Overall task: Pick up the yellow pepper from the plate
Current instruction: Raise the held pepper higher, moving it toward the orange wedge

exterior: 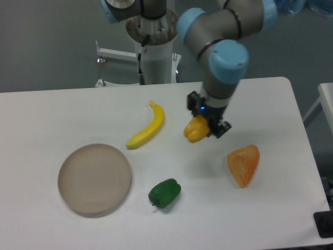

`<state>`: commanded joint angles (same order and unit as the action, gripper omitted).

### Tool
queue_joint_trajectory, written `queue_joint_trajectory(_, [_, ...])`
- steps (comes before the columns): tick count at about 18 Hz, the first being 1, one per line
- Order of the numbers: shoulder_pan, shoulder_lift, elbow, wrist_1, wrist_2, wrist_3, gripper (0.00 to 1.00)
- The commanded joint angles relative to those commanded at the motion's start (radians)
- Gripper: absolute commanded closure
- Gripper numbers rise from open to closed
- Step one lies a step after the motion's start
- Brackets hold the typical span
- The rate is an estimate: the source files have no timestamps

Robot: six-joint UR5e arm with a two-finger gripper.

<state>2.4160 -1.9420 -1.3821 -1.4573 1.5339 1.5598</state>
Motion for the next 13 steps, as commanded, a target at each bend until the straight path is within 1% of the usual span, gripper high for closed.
queue_joint_trajectory(2, [0.006,0.002,0.000,0.000,0.038,0.029,0.96])
queue_joint_trajectory(4, [0.014,-0.002,0.012,0.008,0.045,0.083,0.96])
queue_joint_trajectory(5, [0.031,-0.008,0.014,0.012,0.035,0.120,0.96])
queue_joint_trajectory(13, [0.029,-0.017,0.014,0.028,0.032,0.120,0.96])
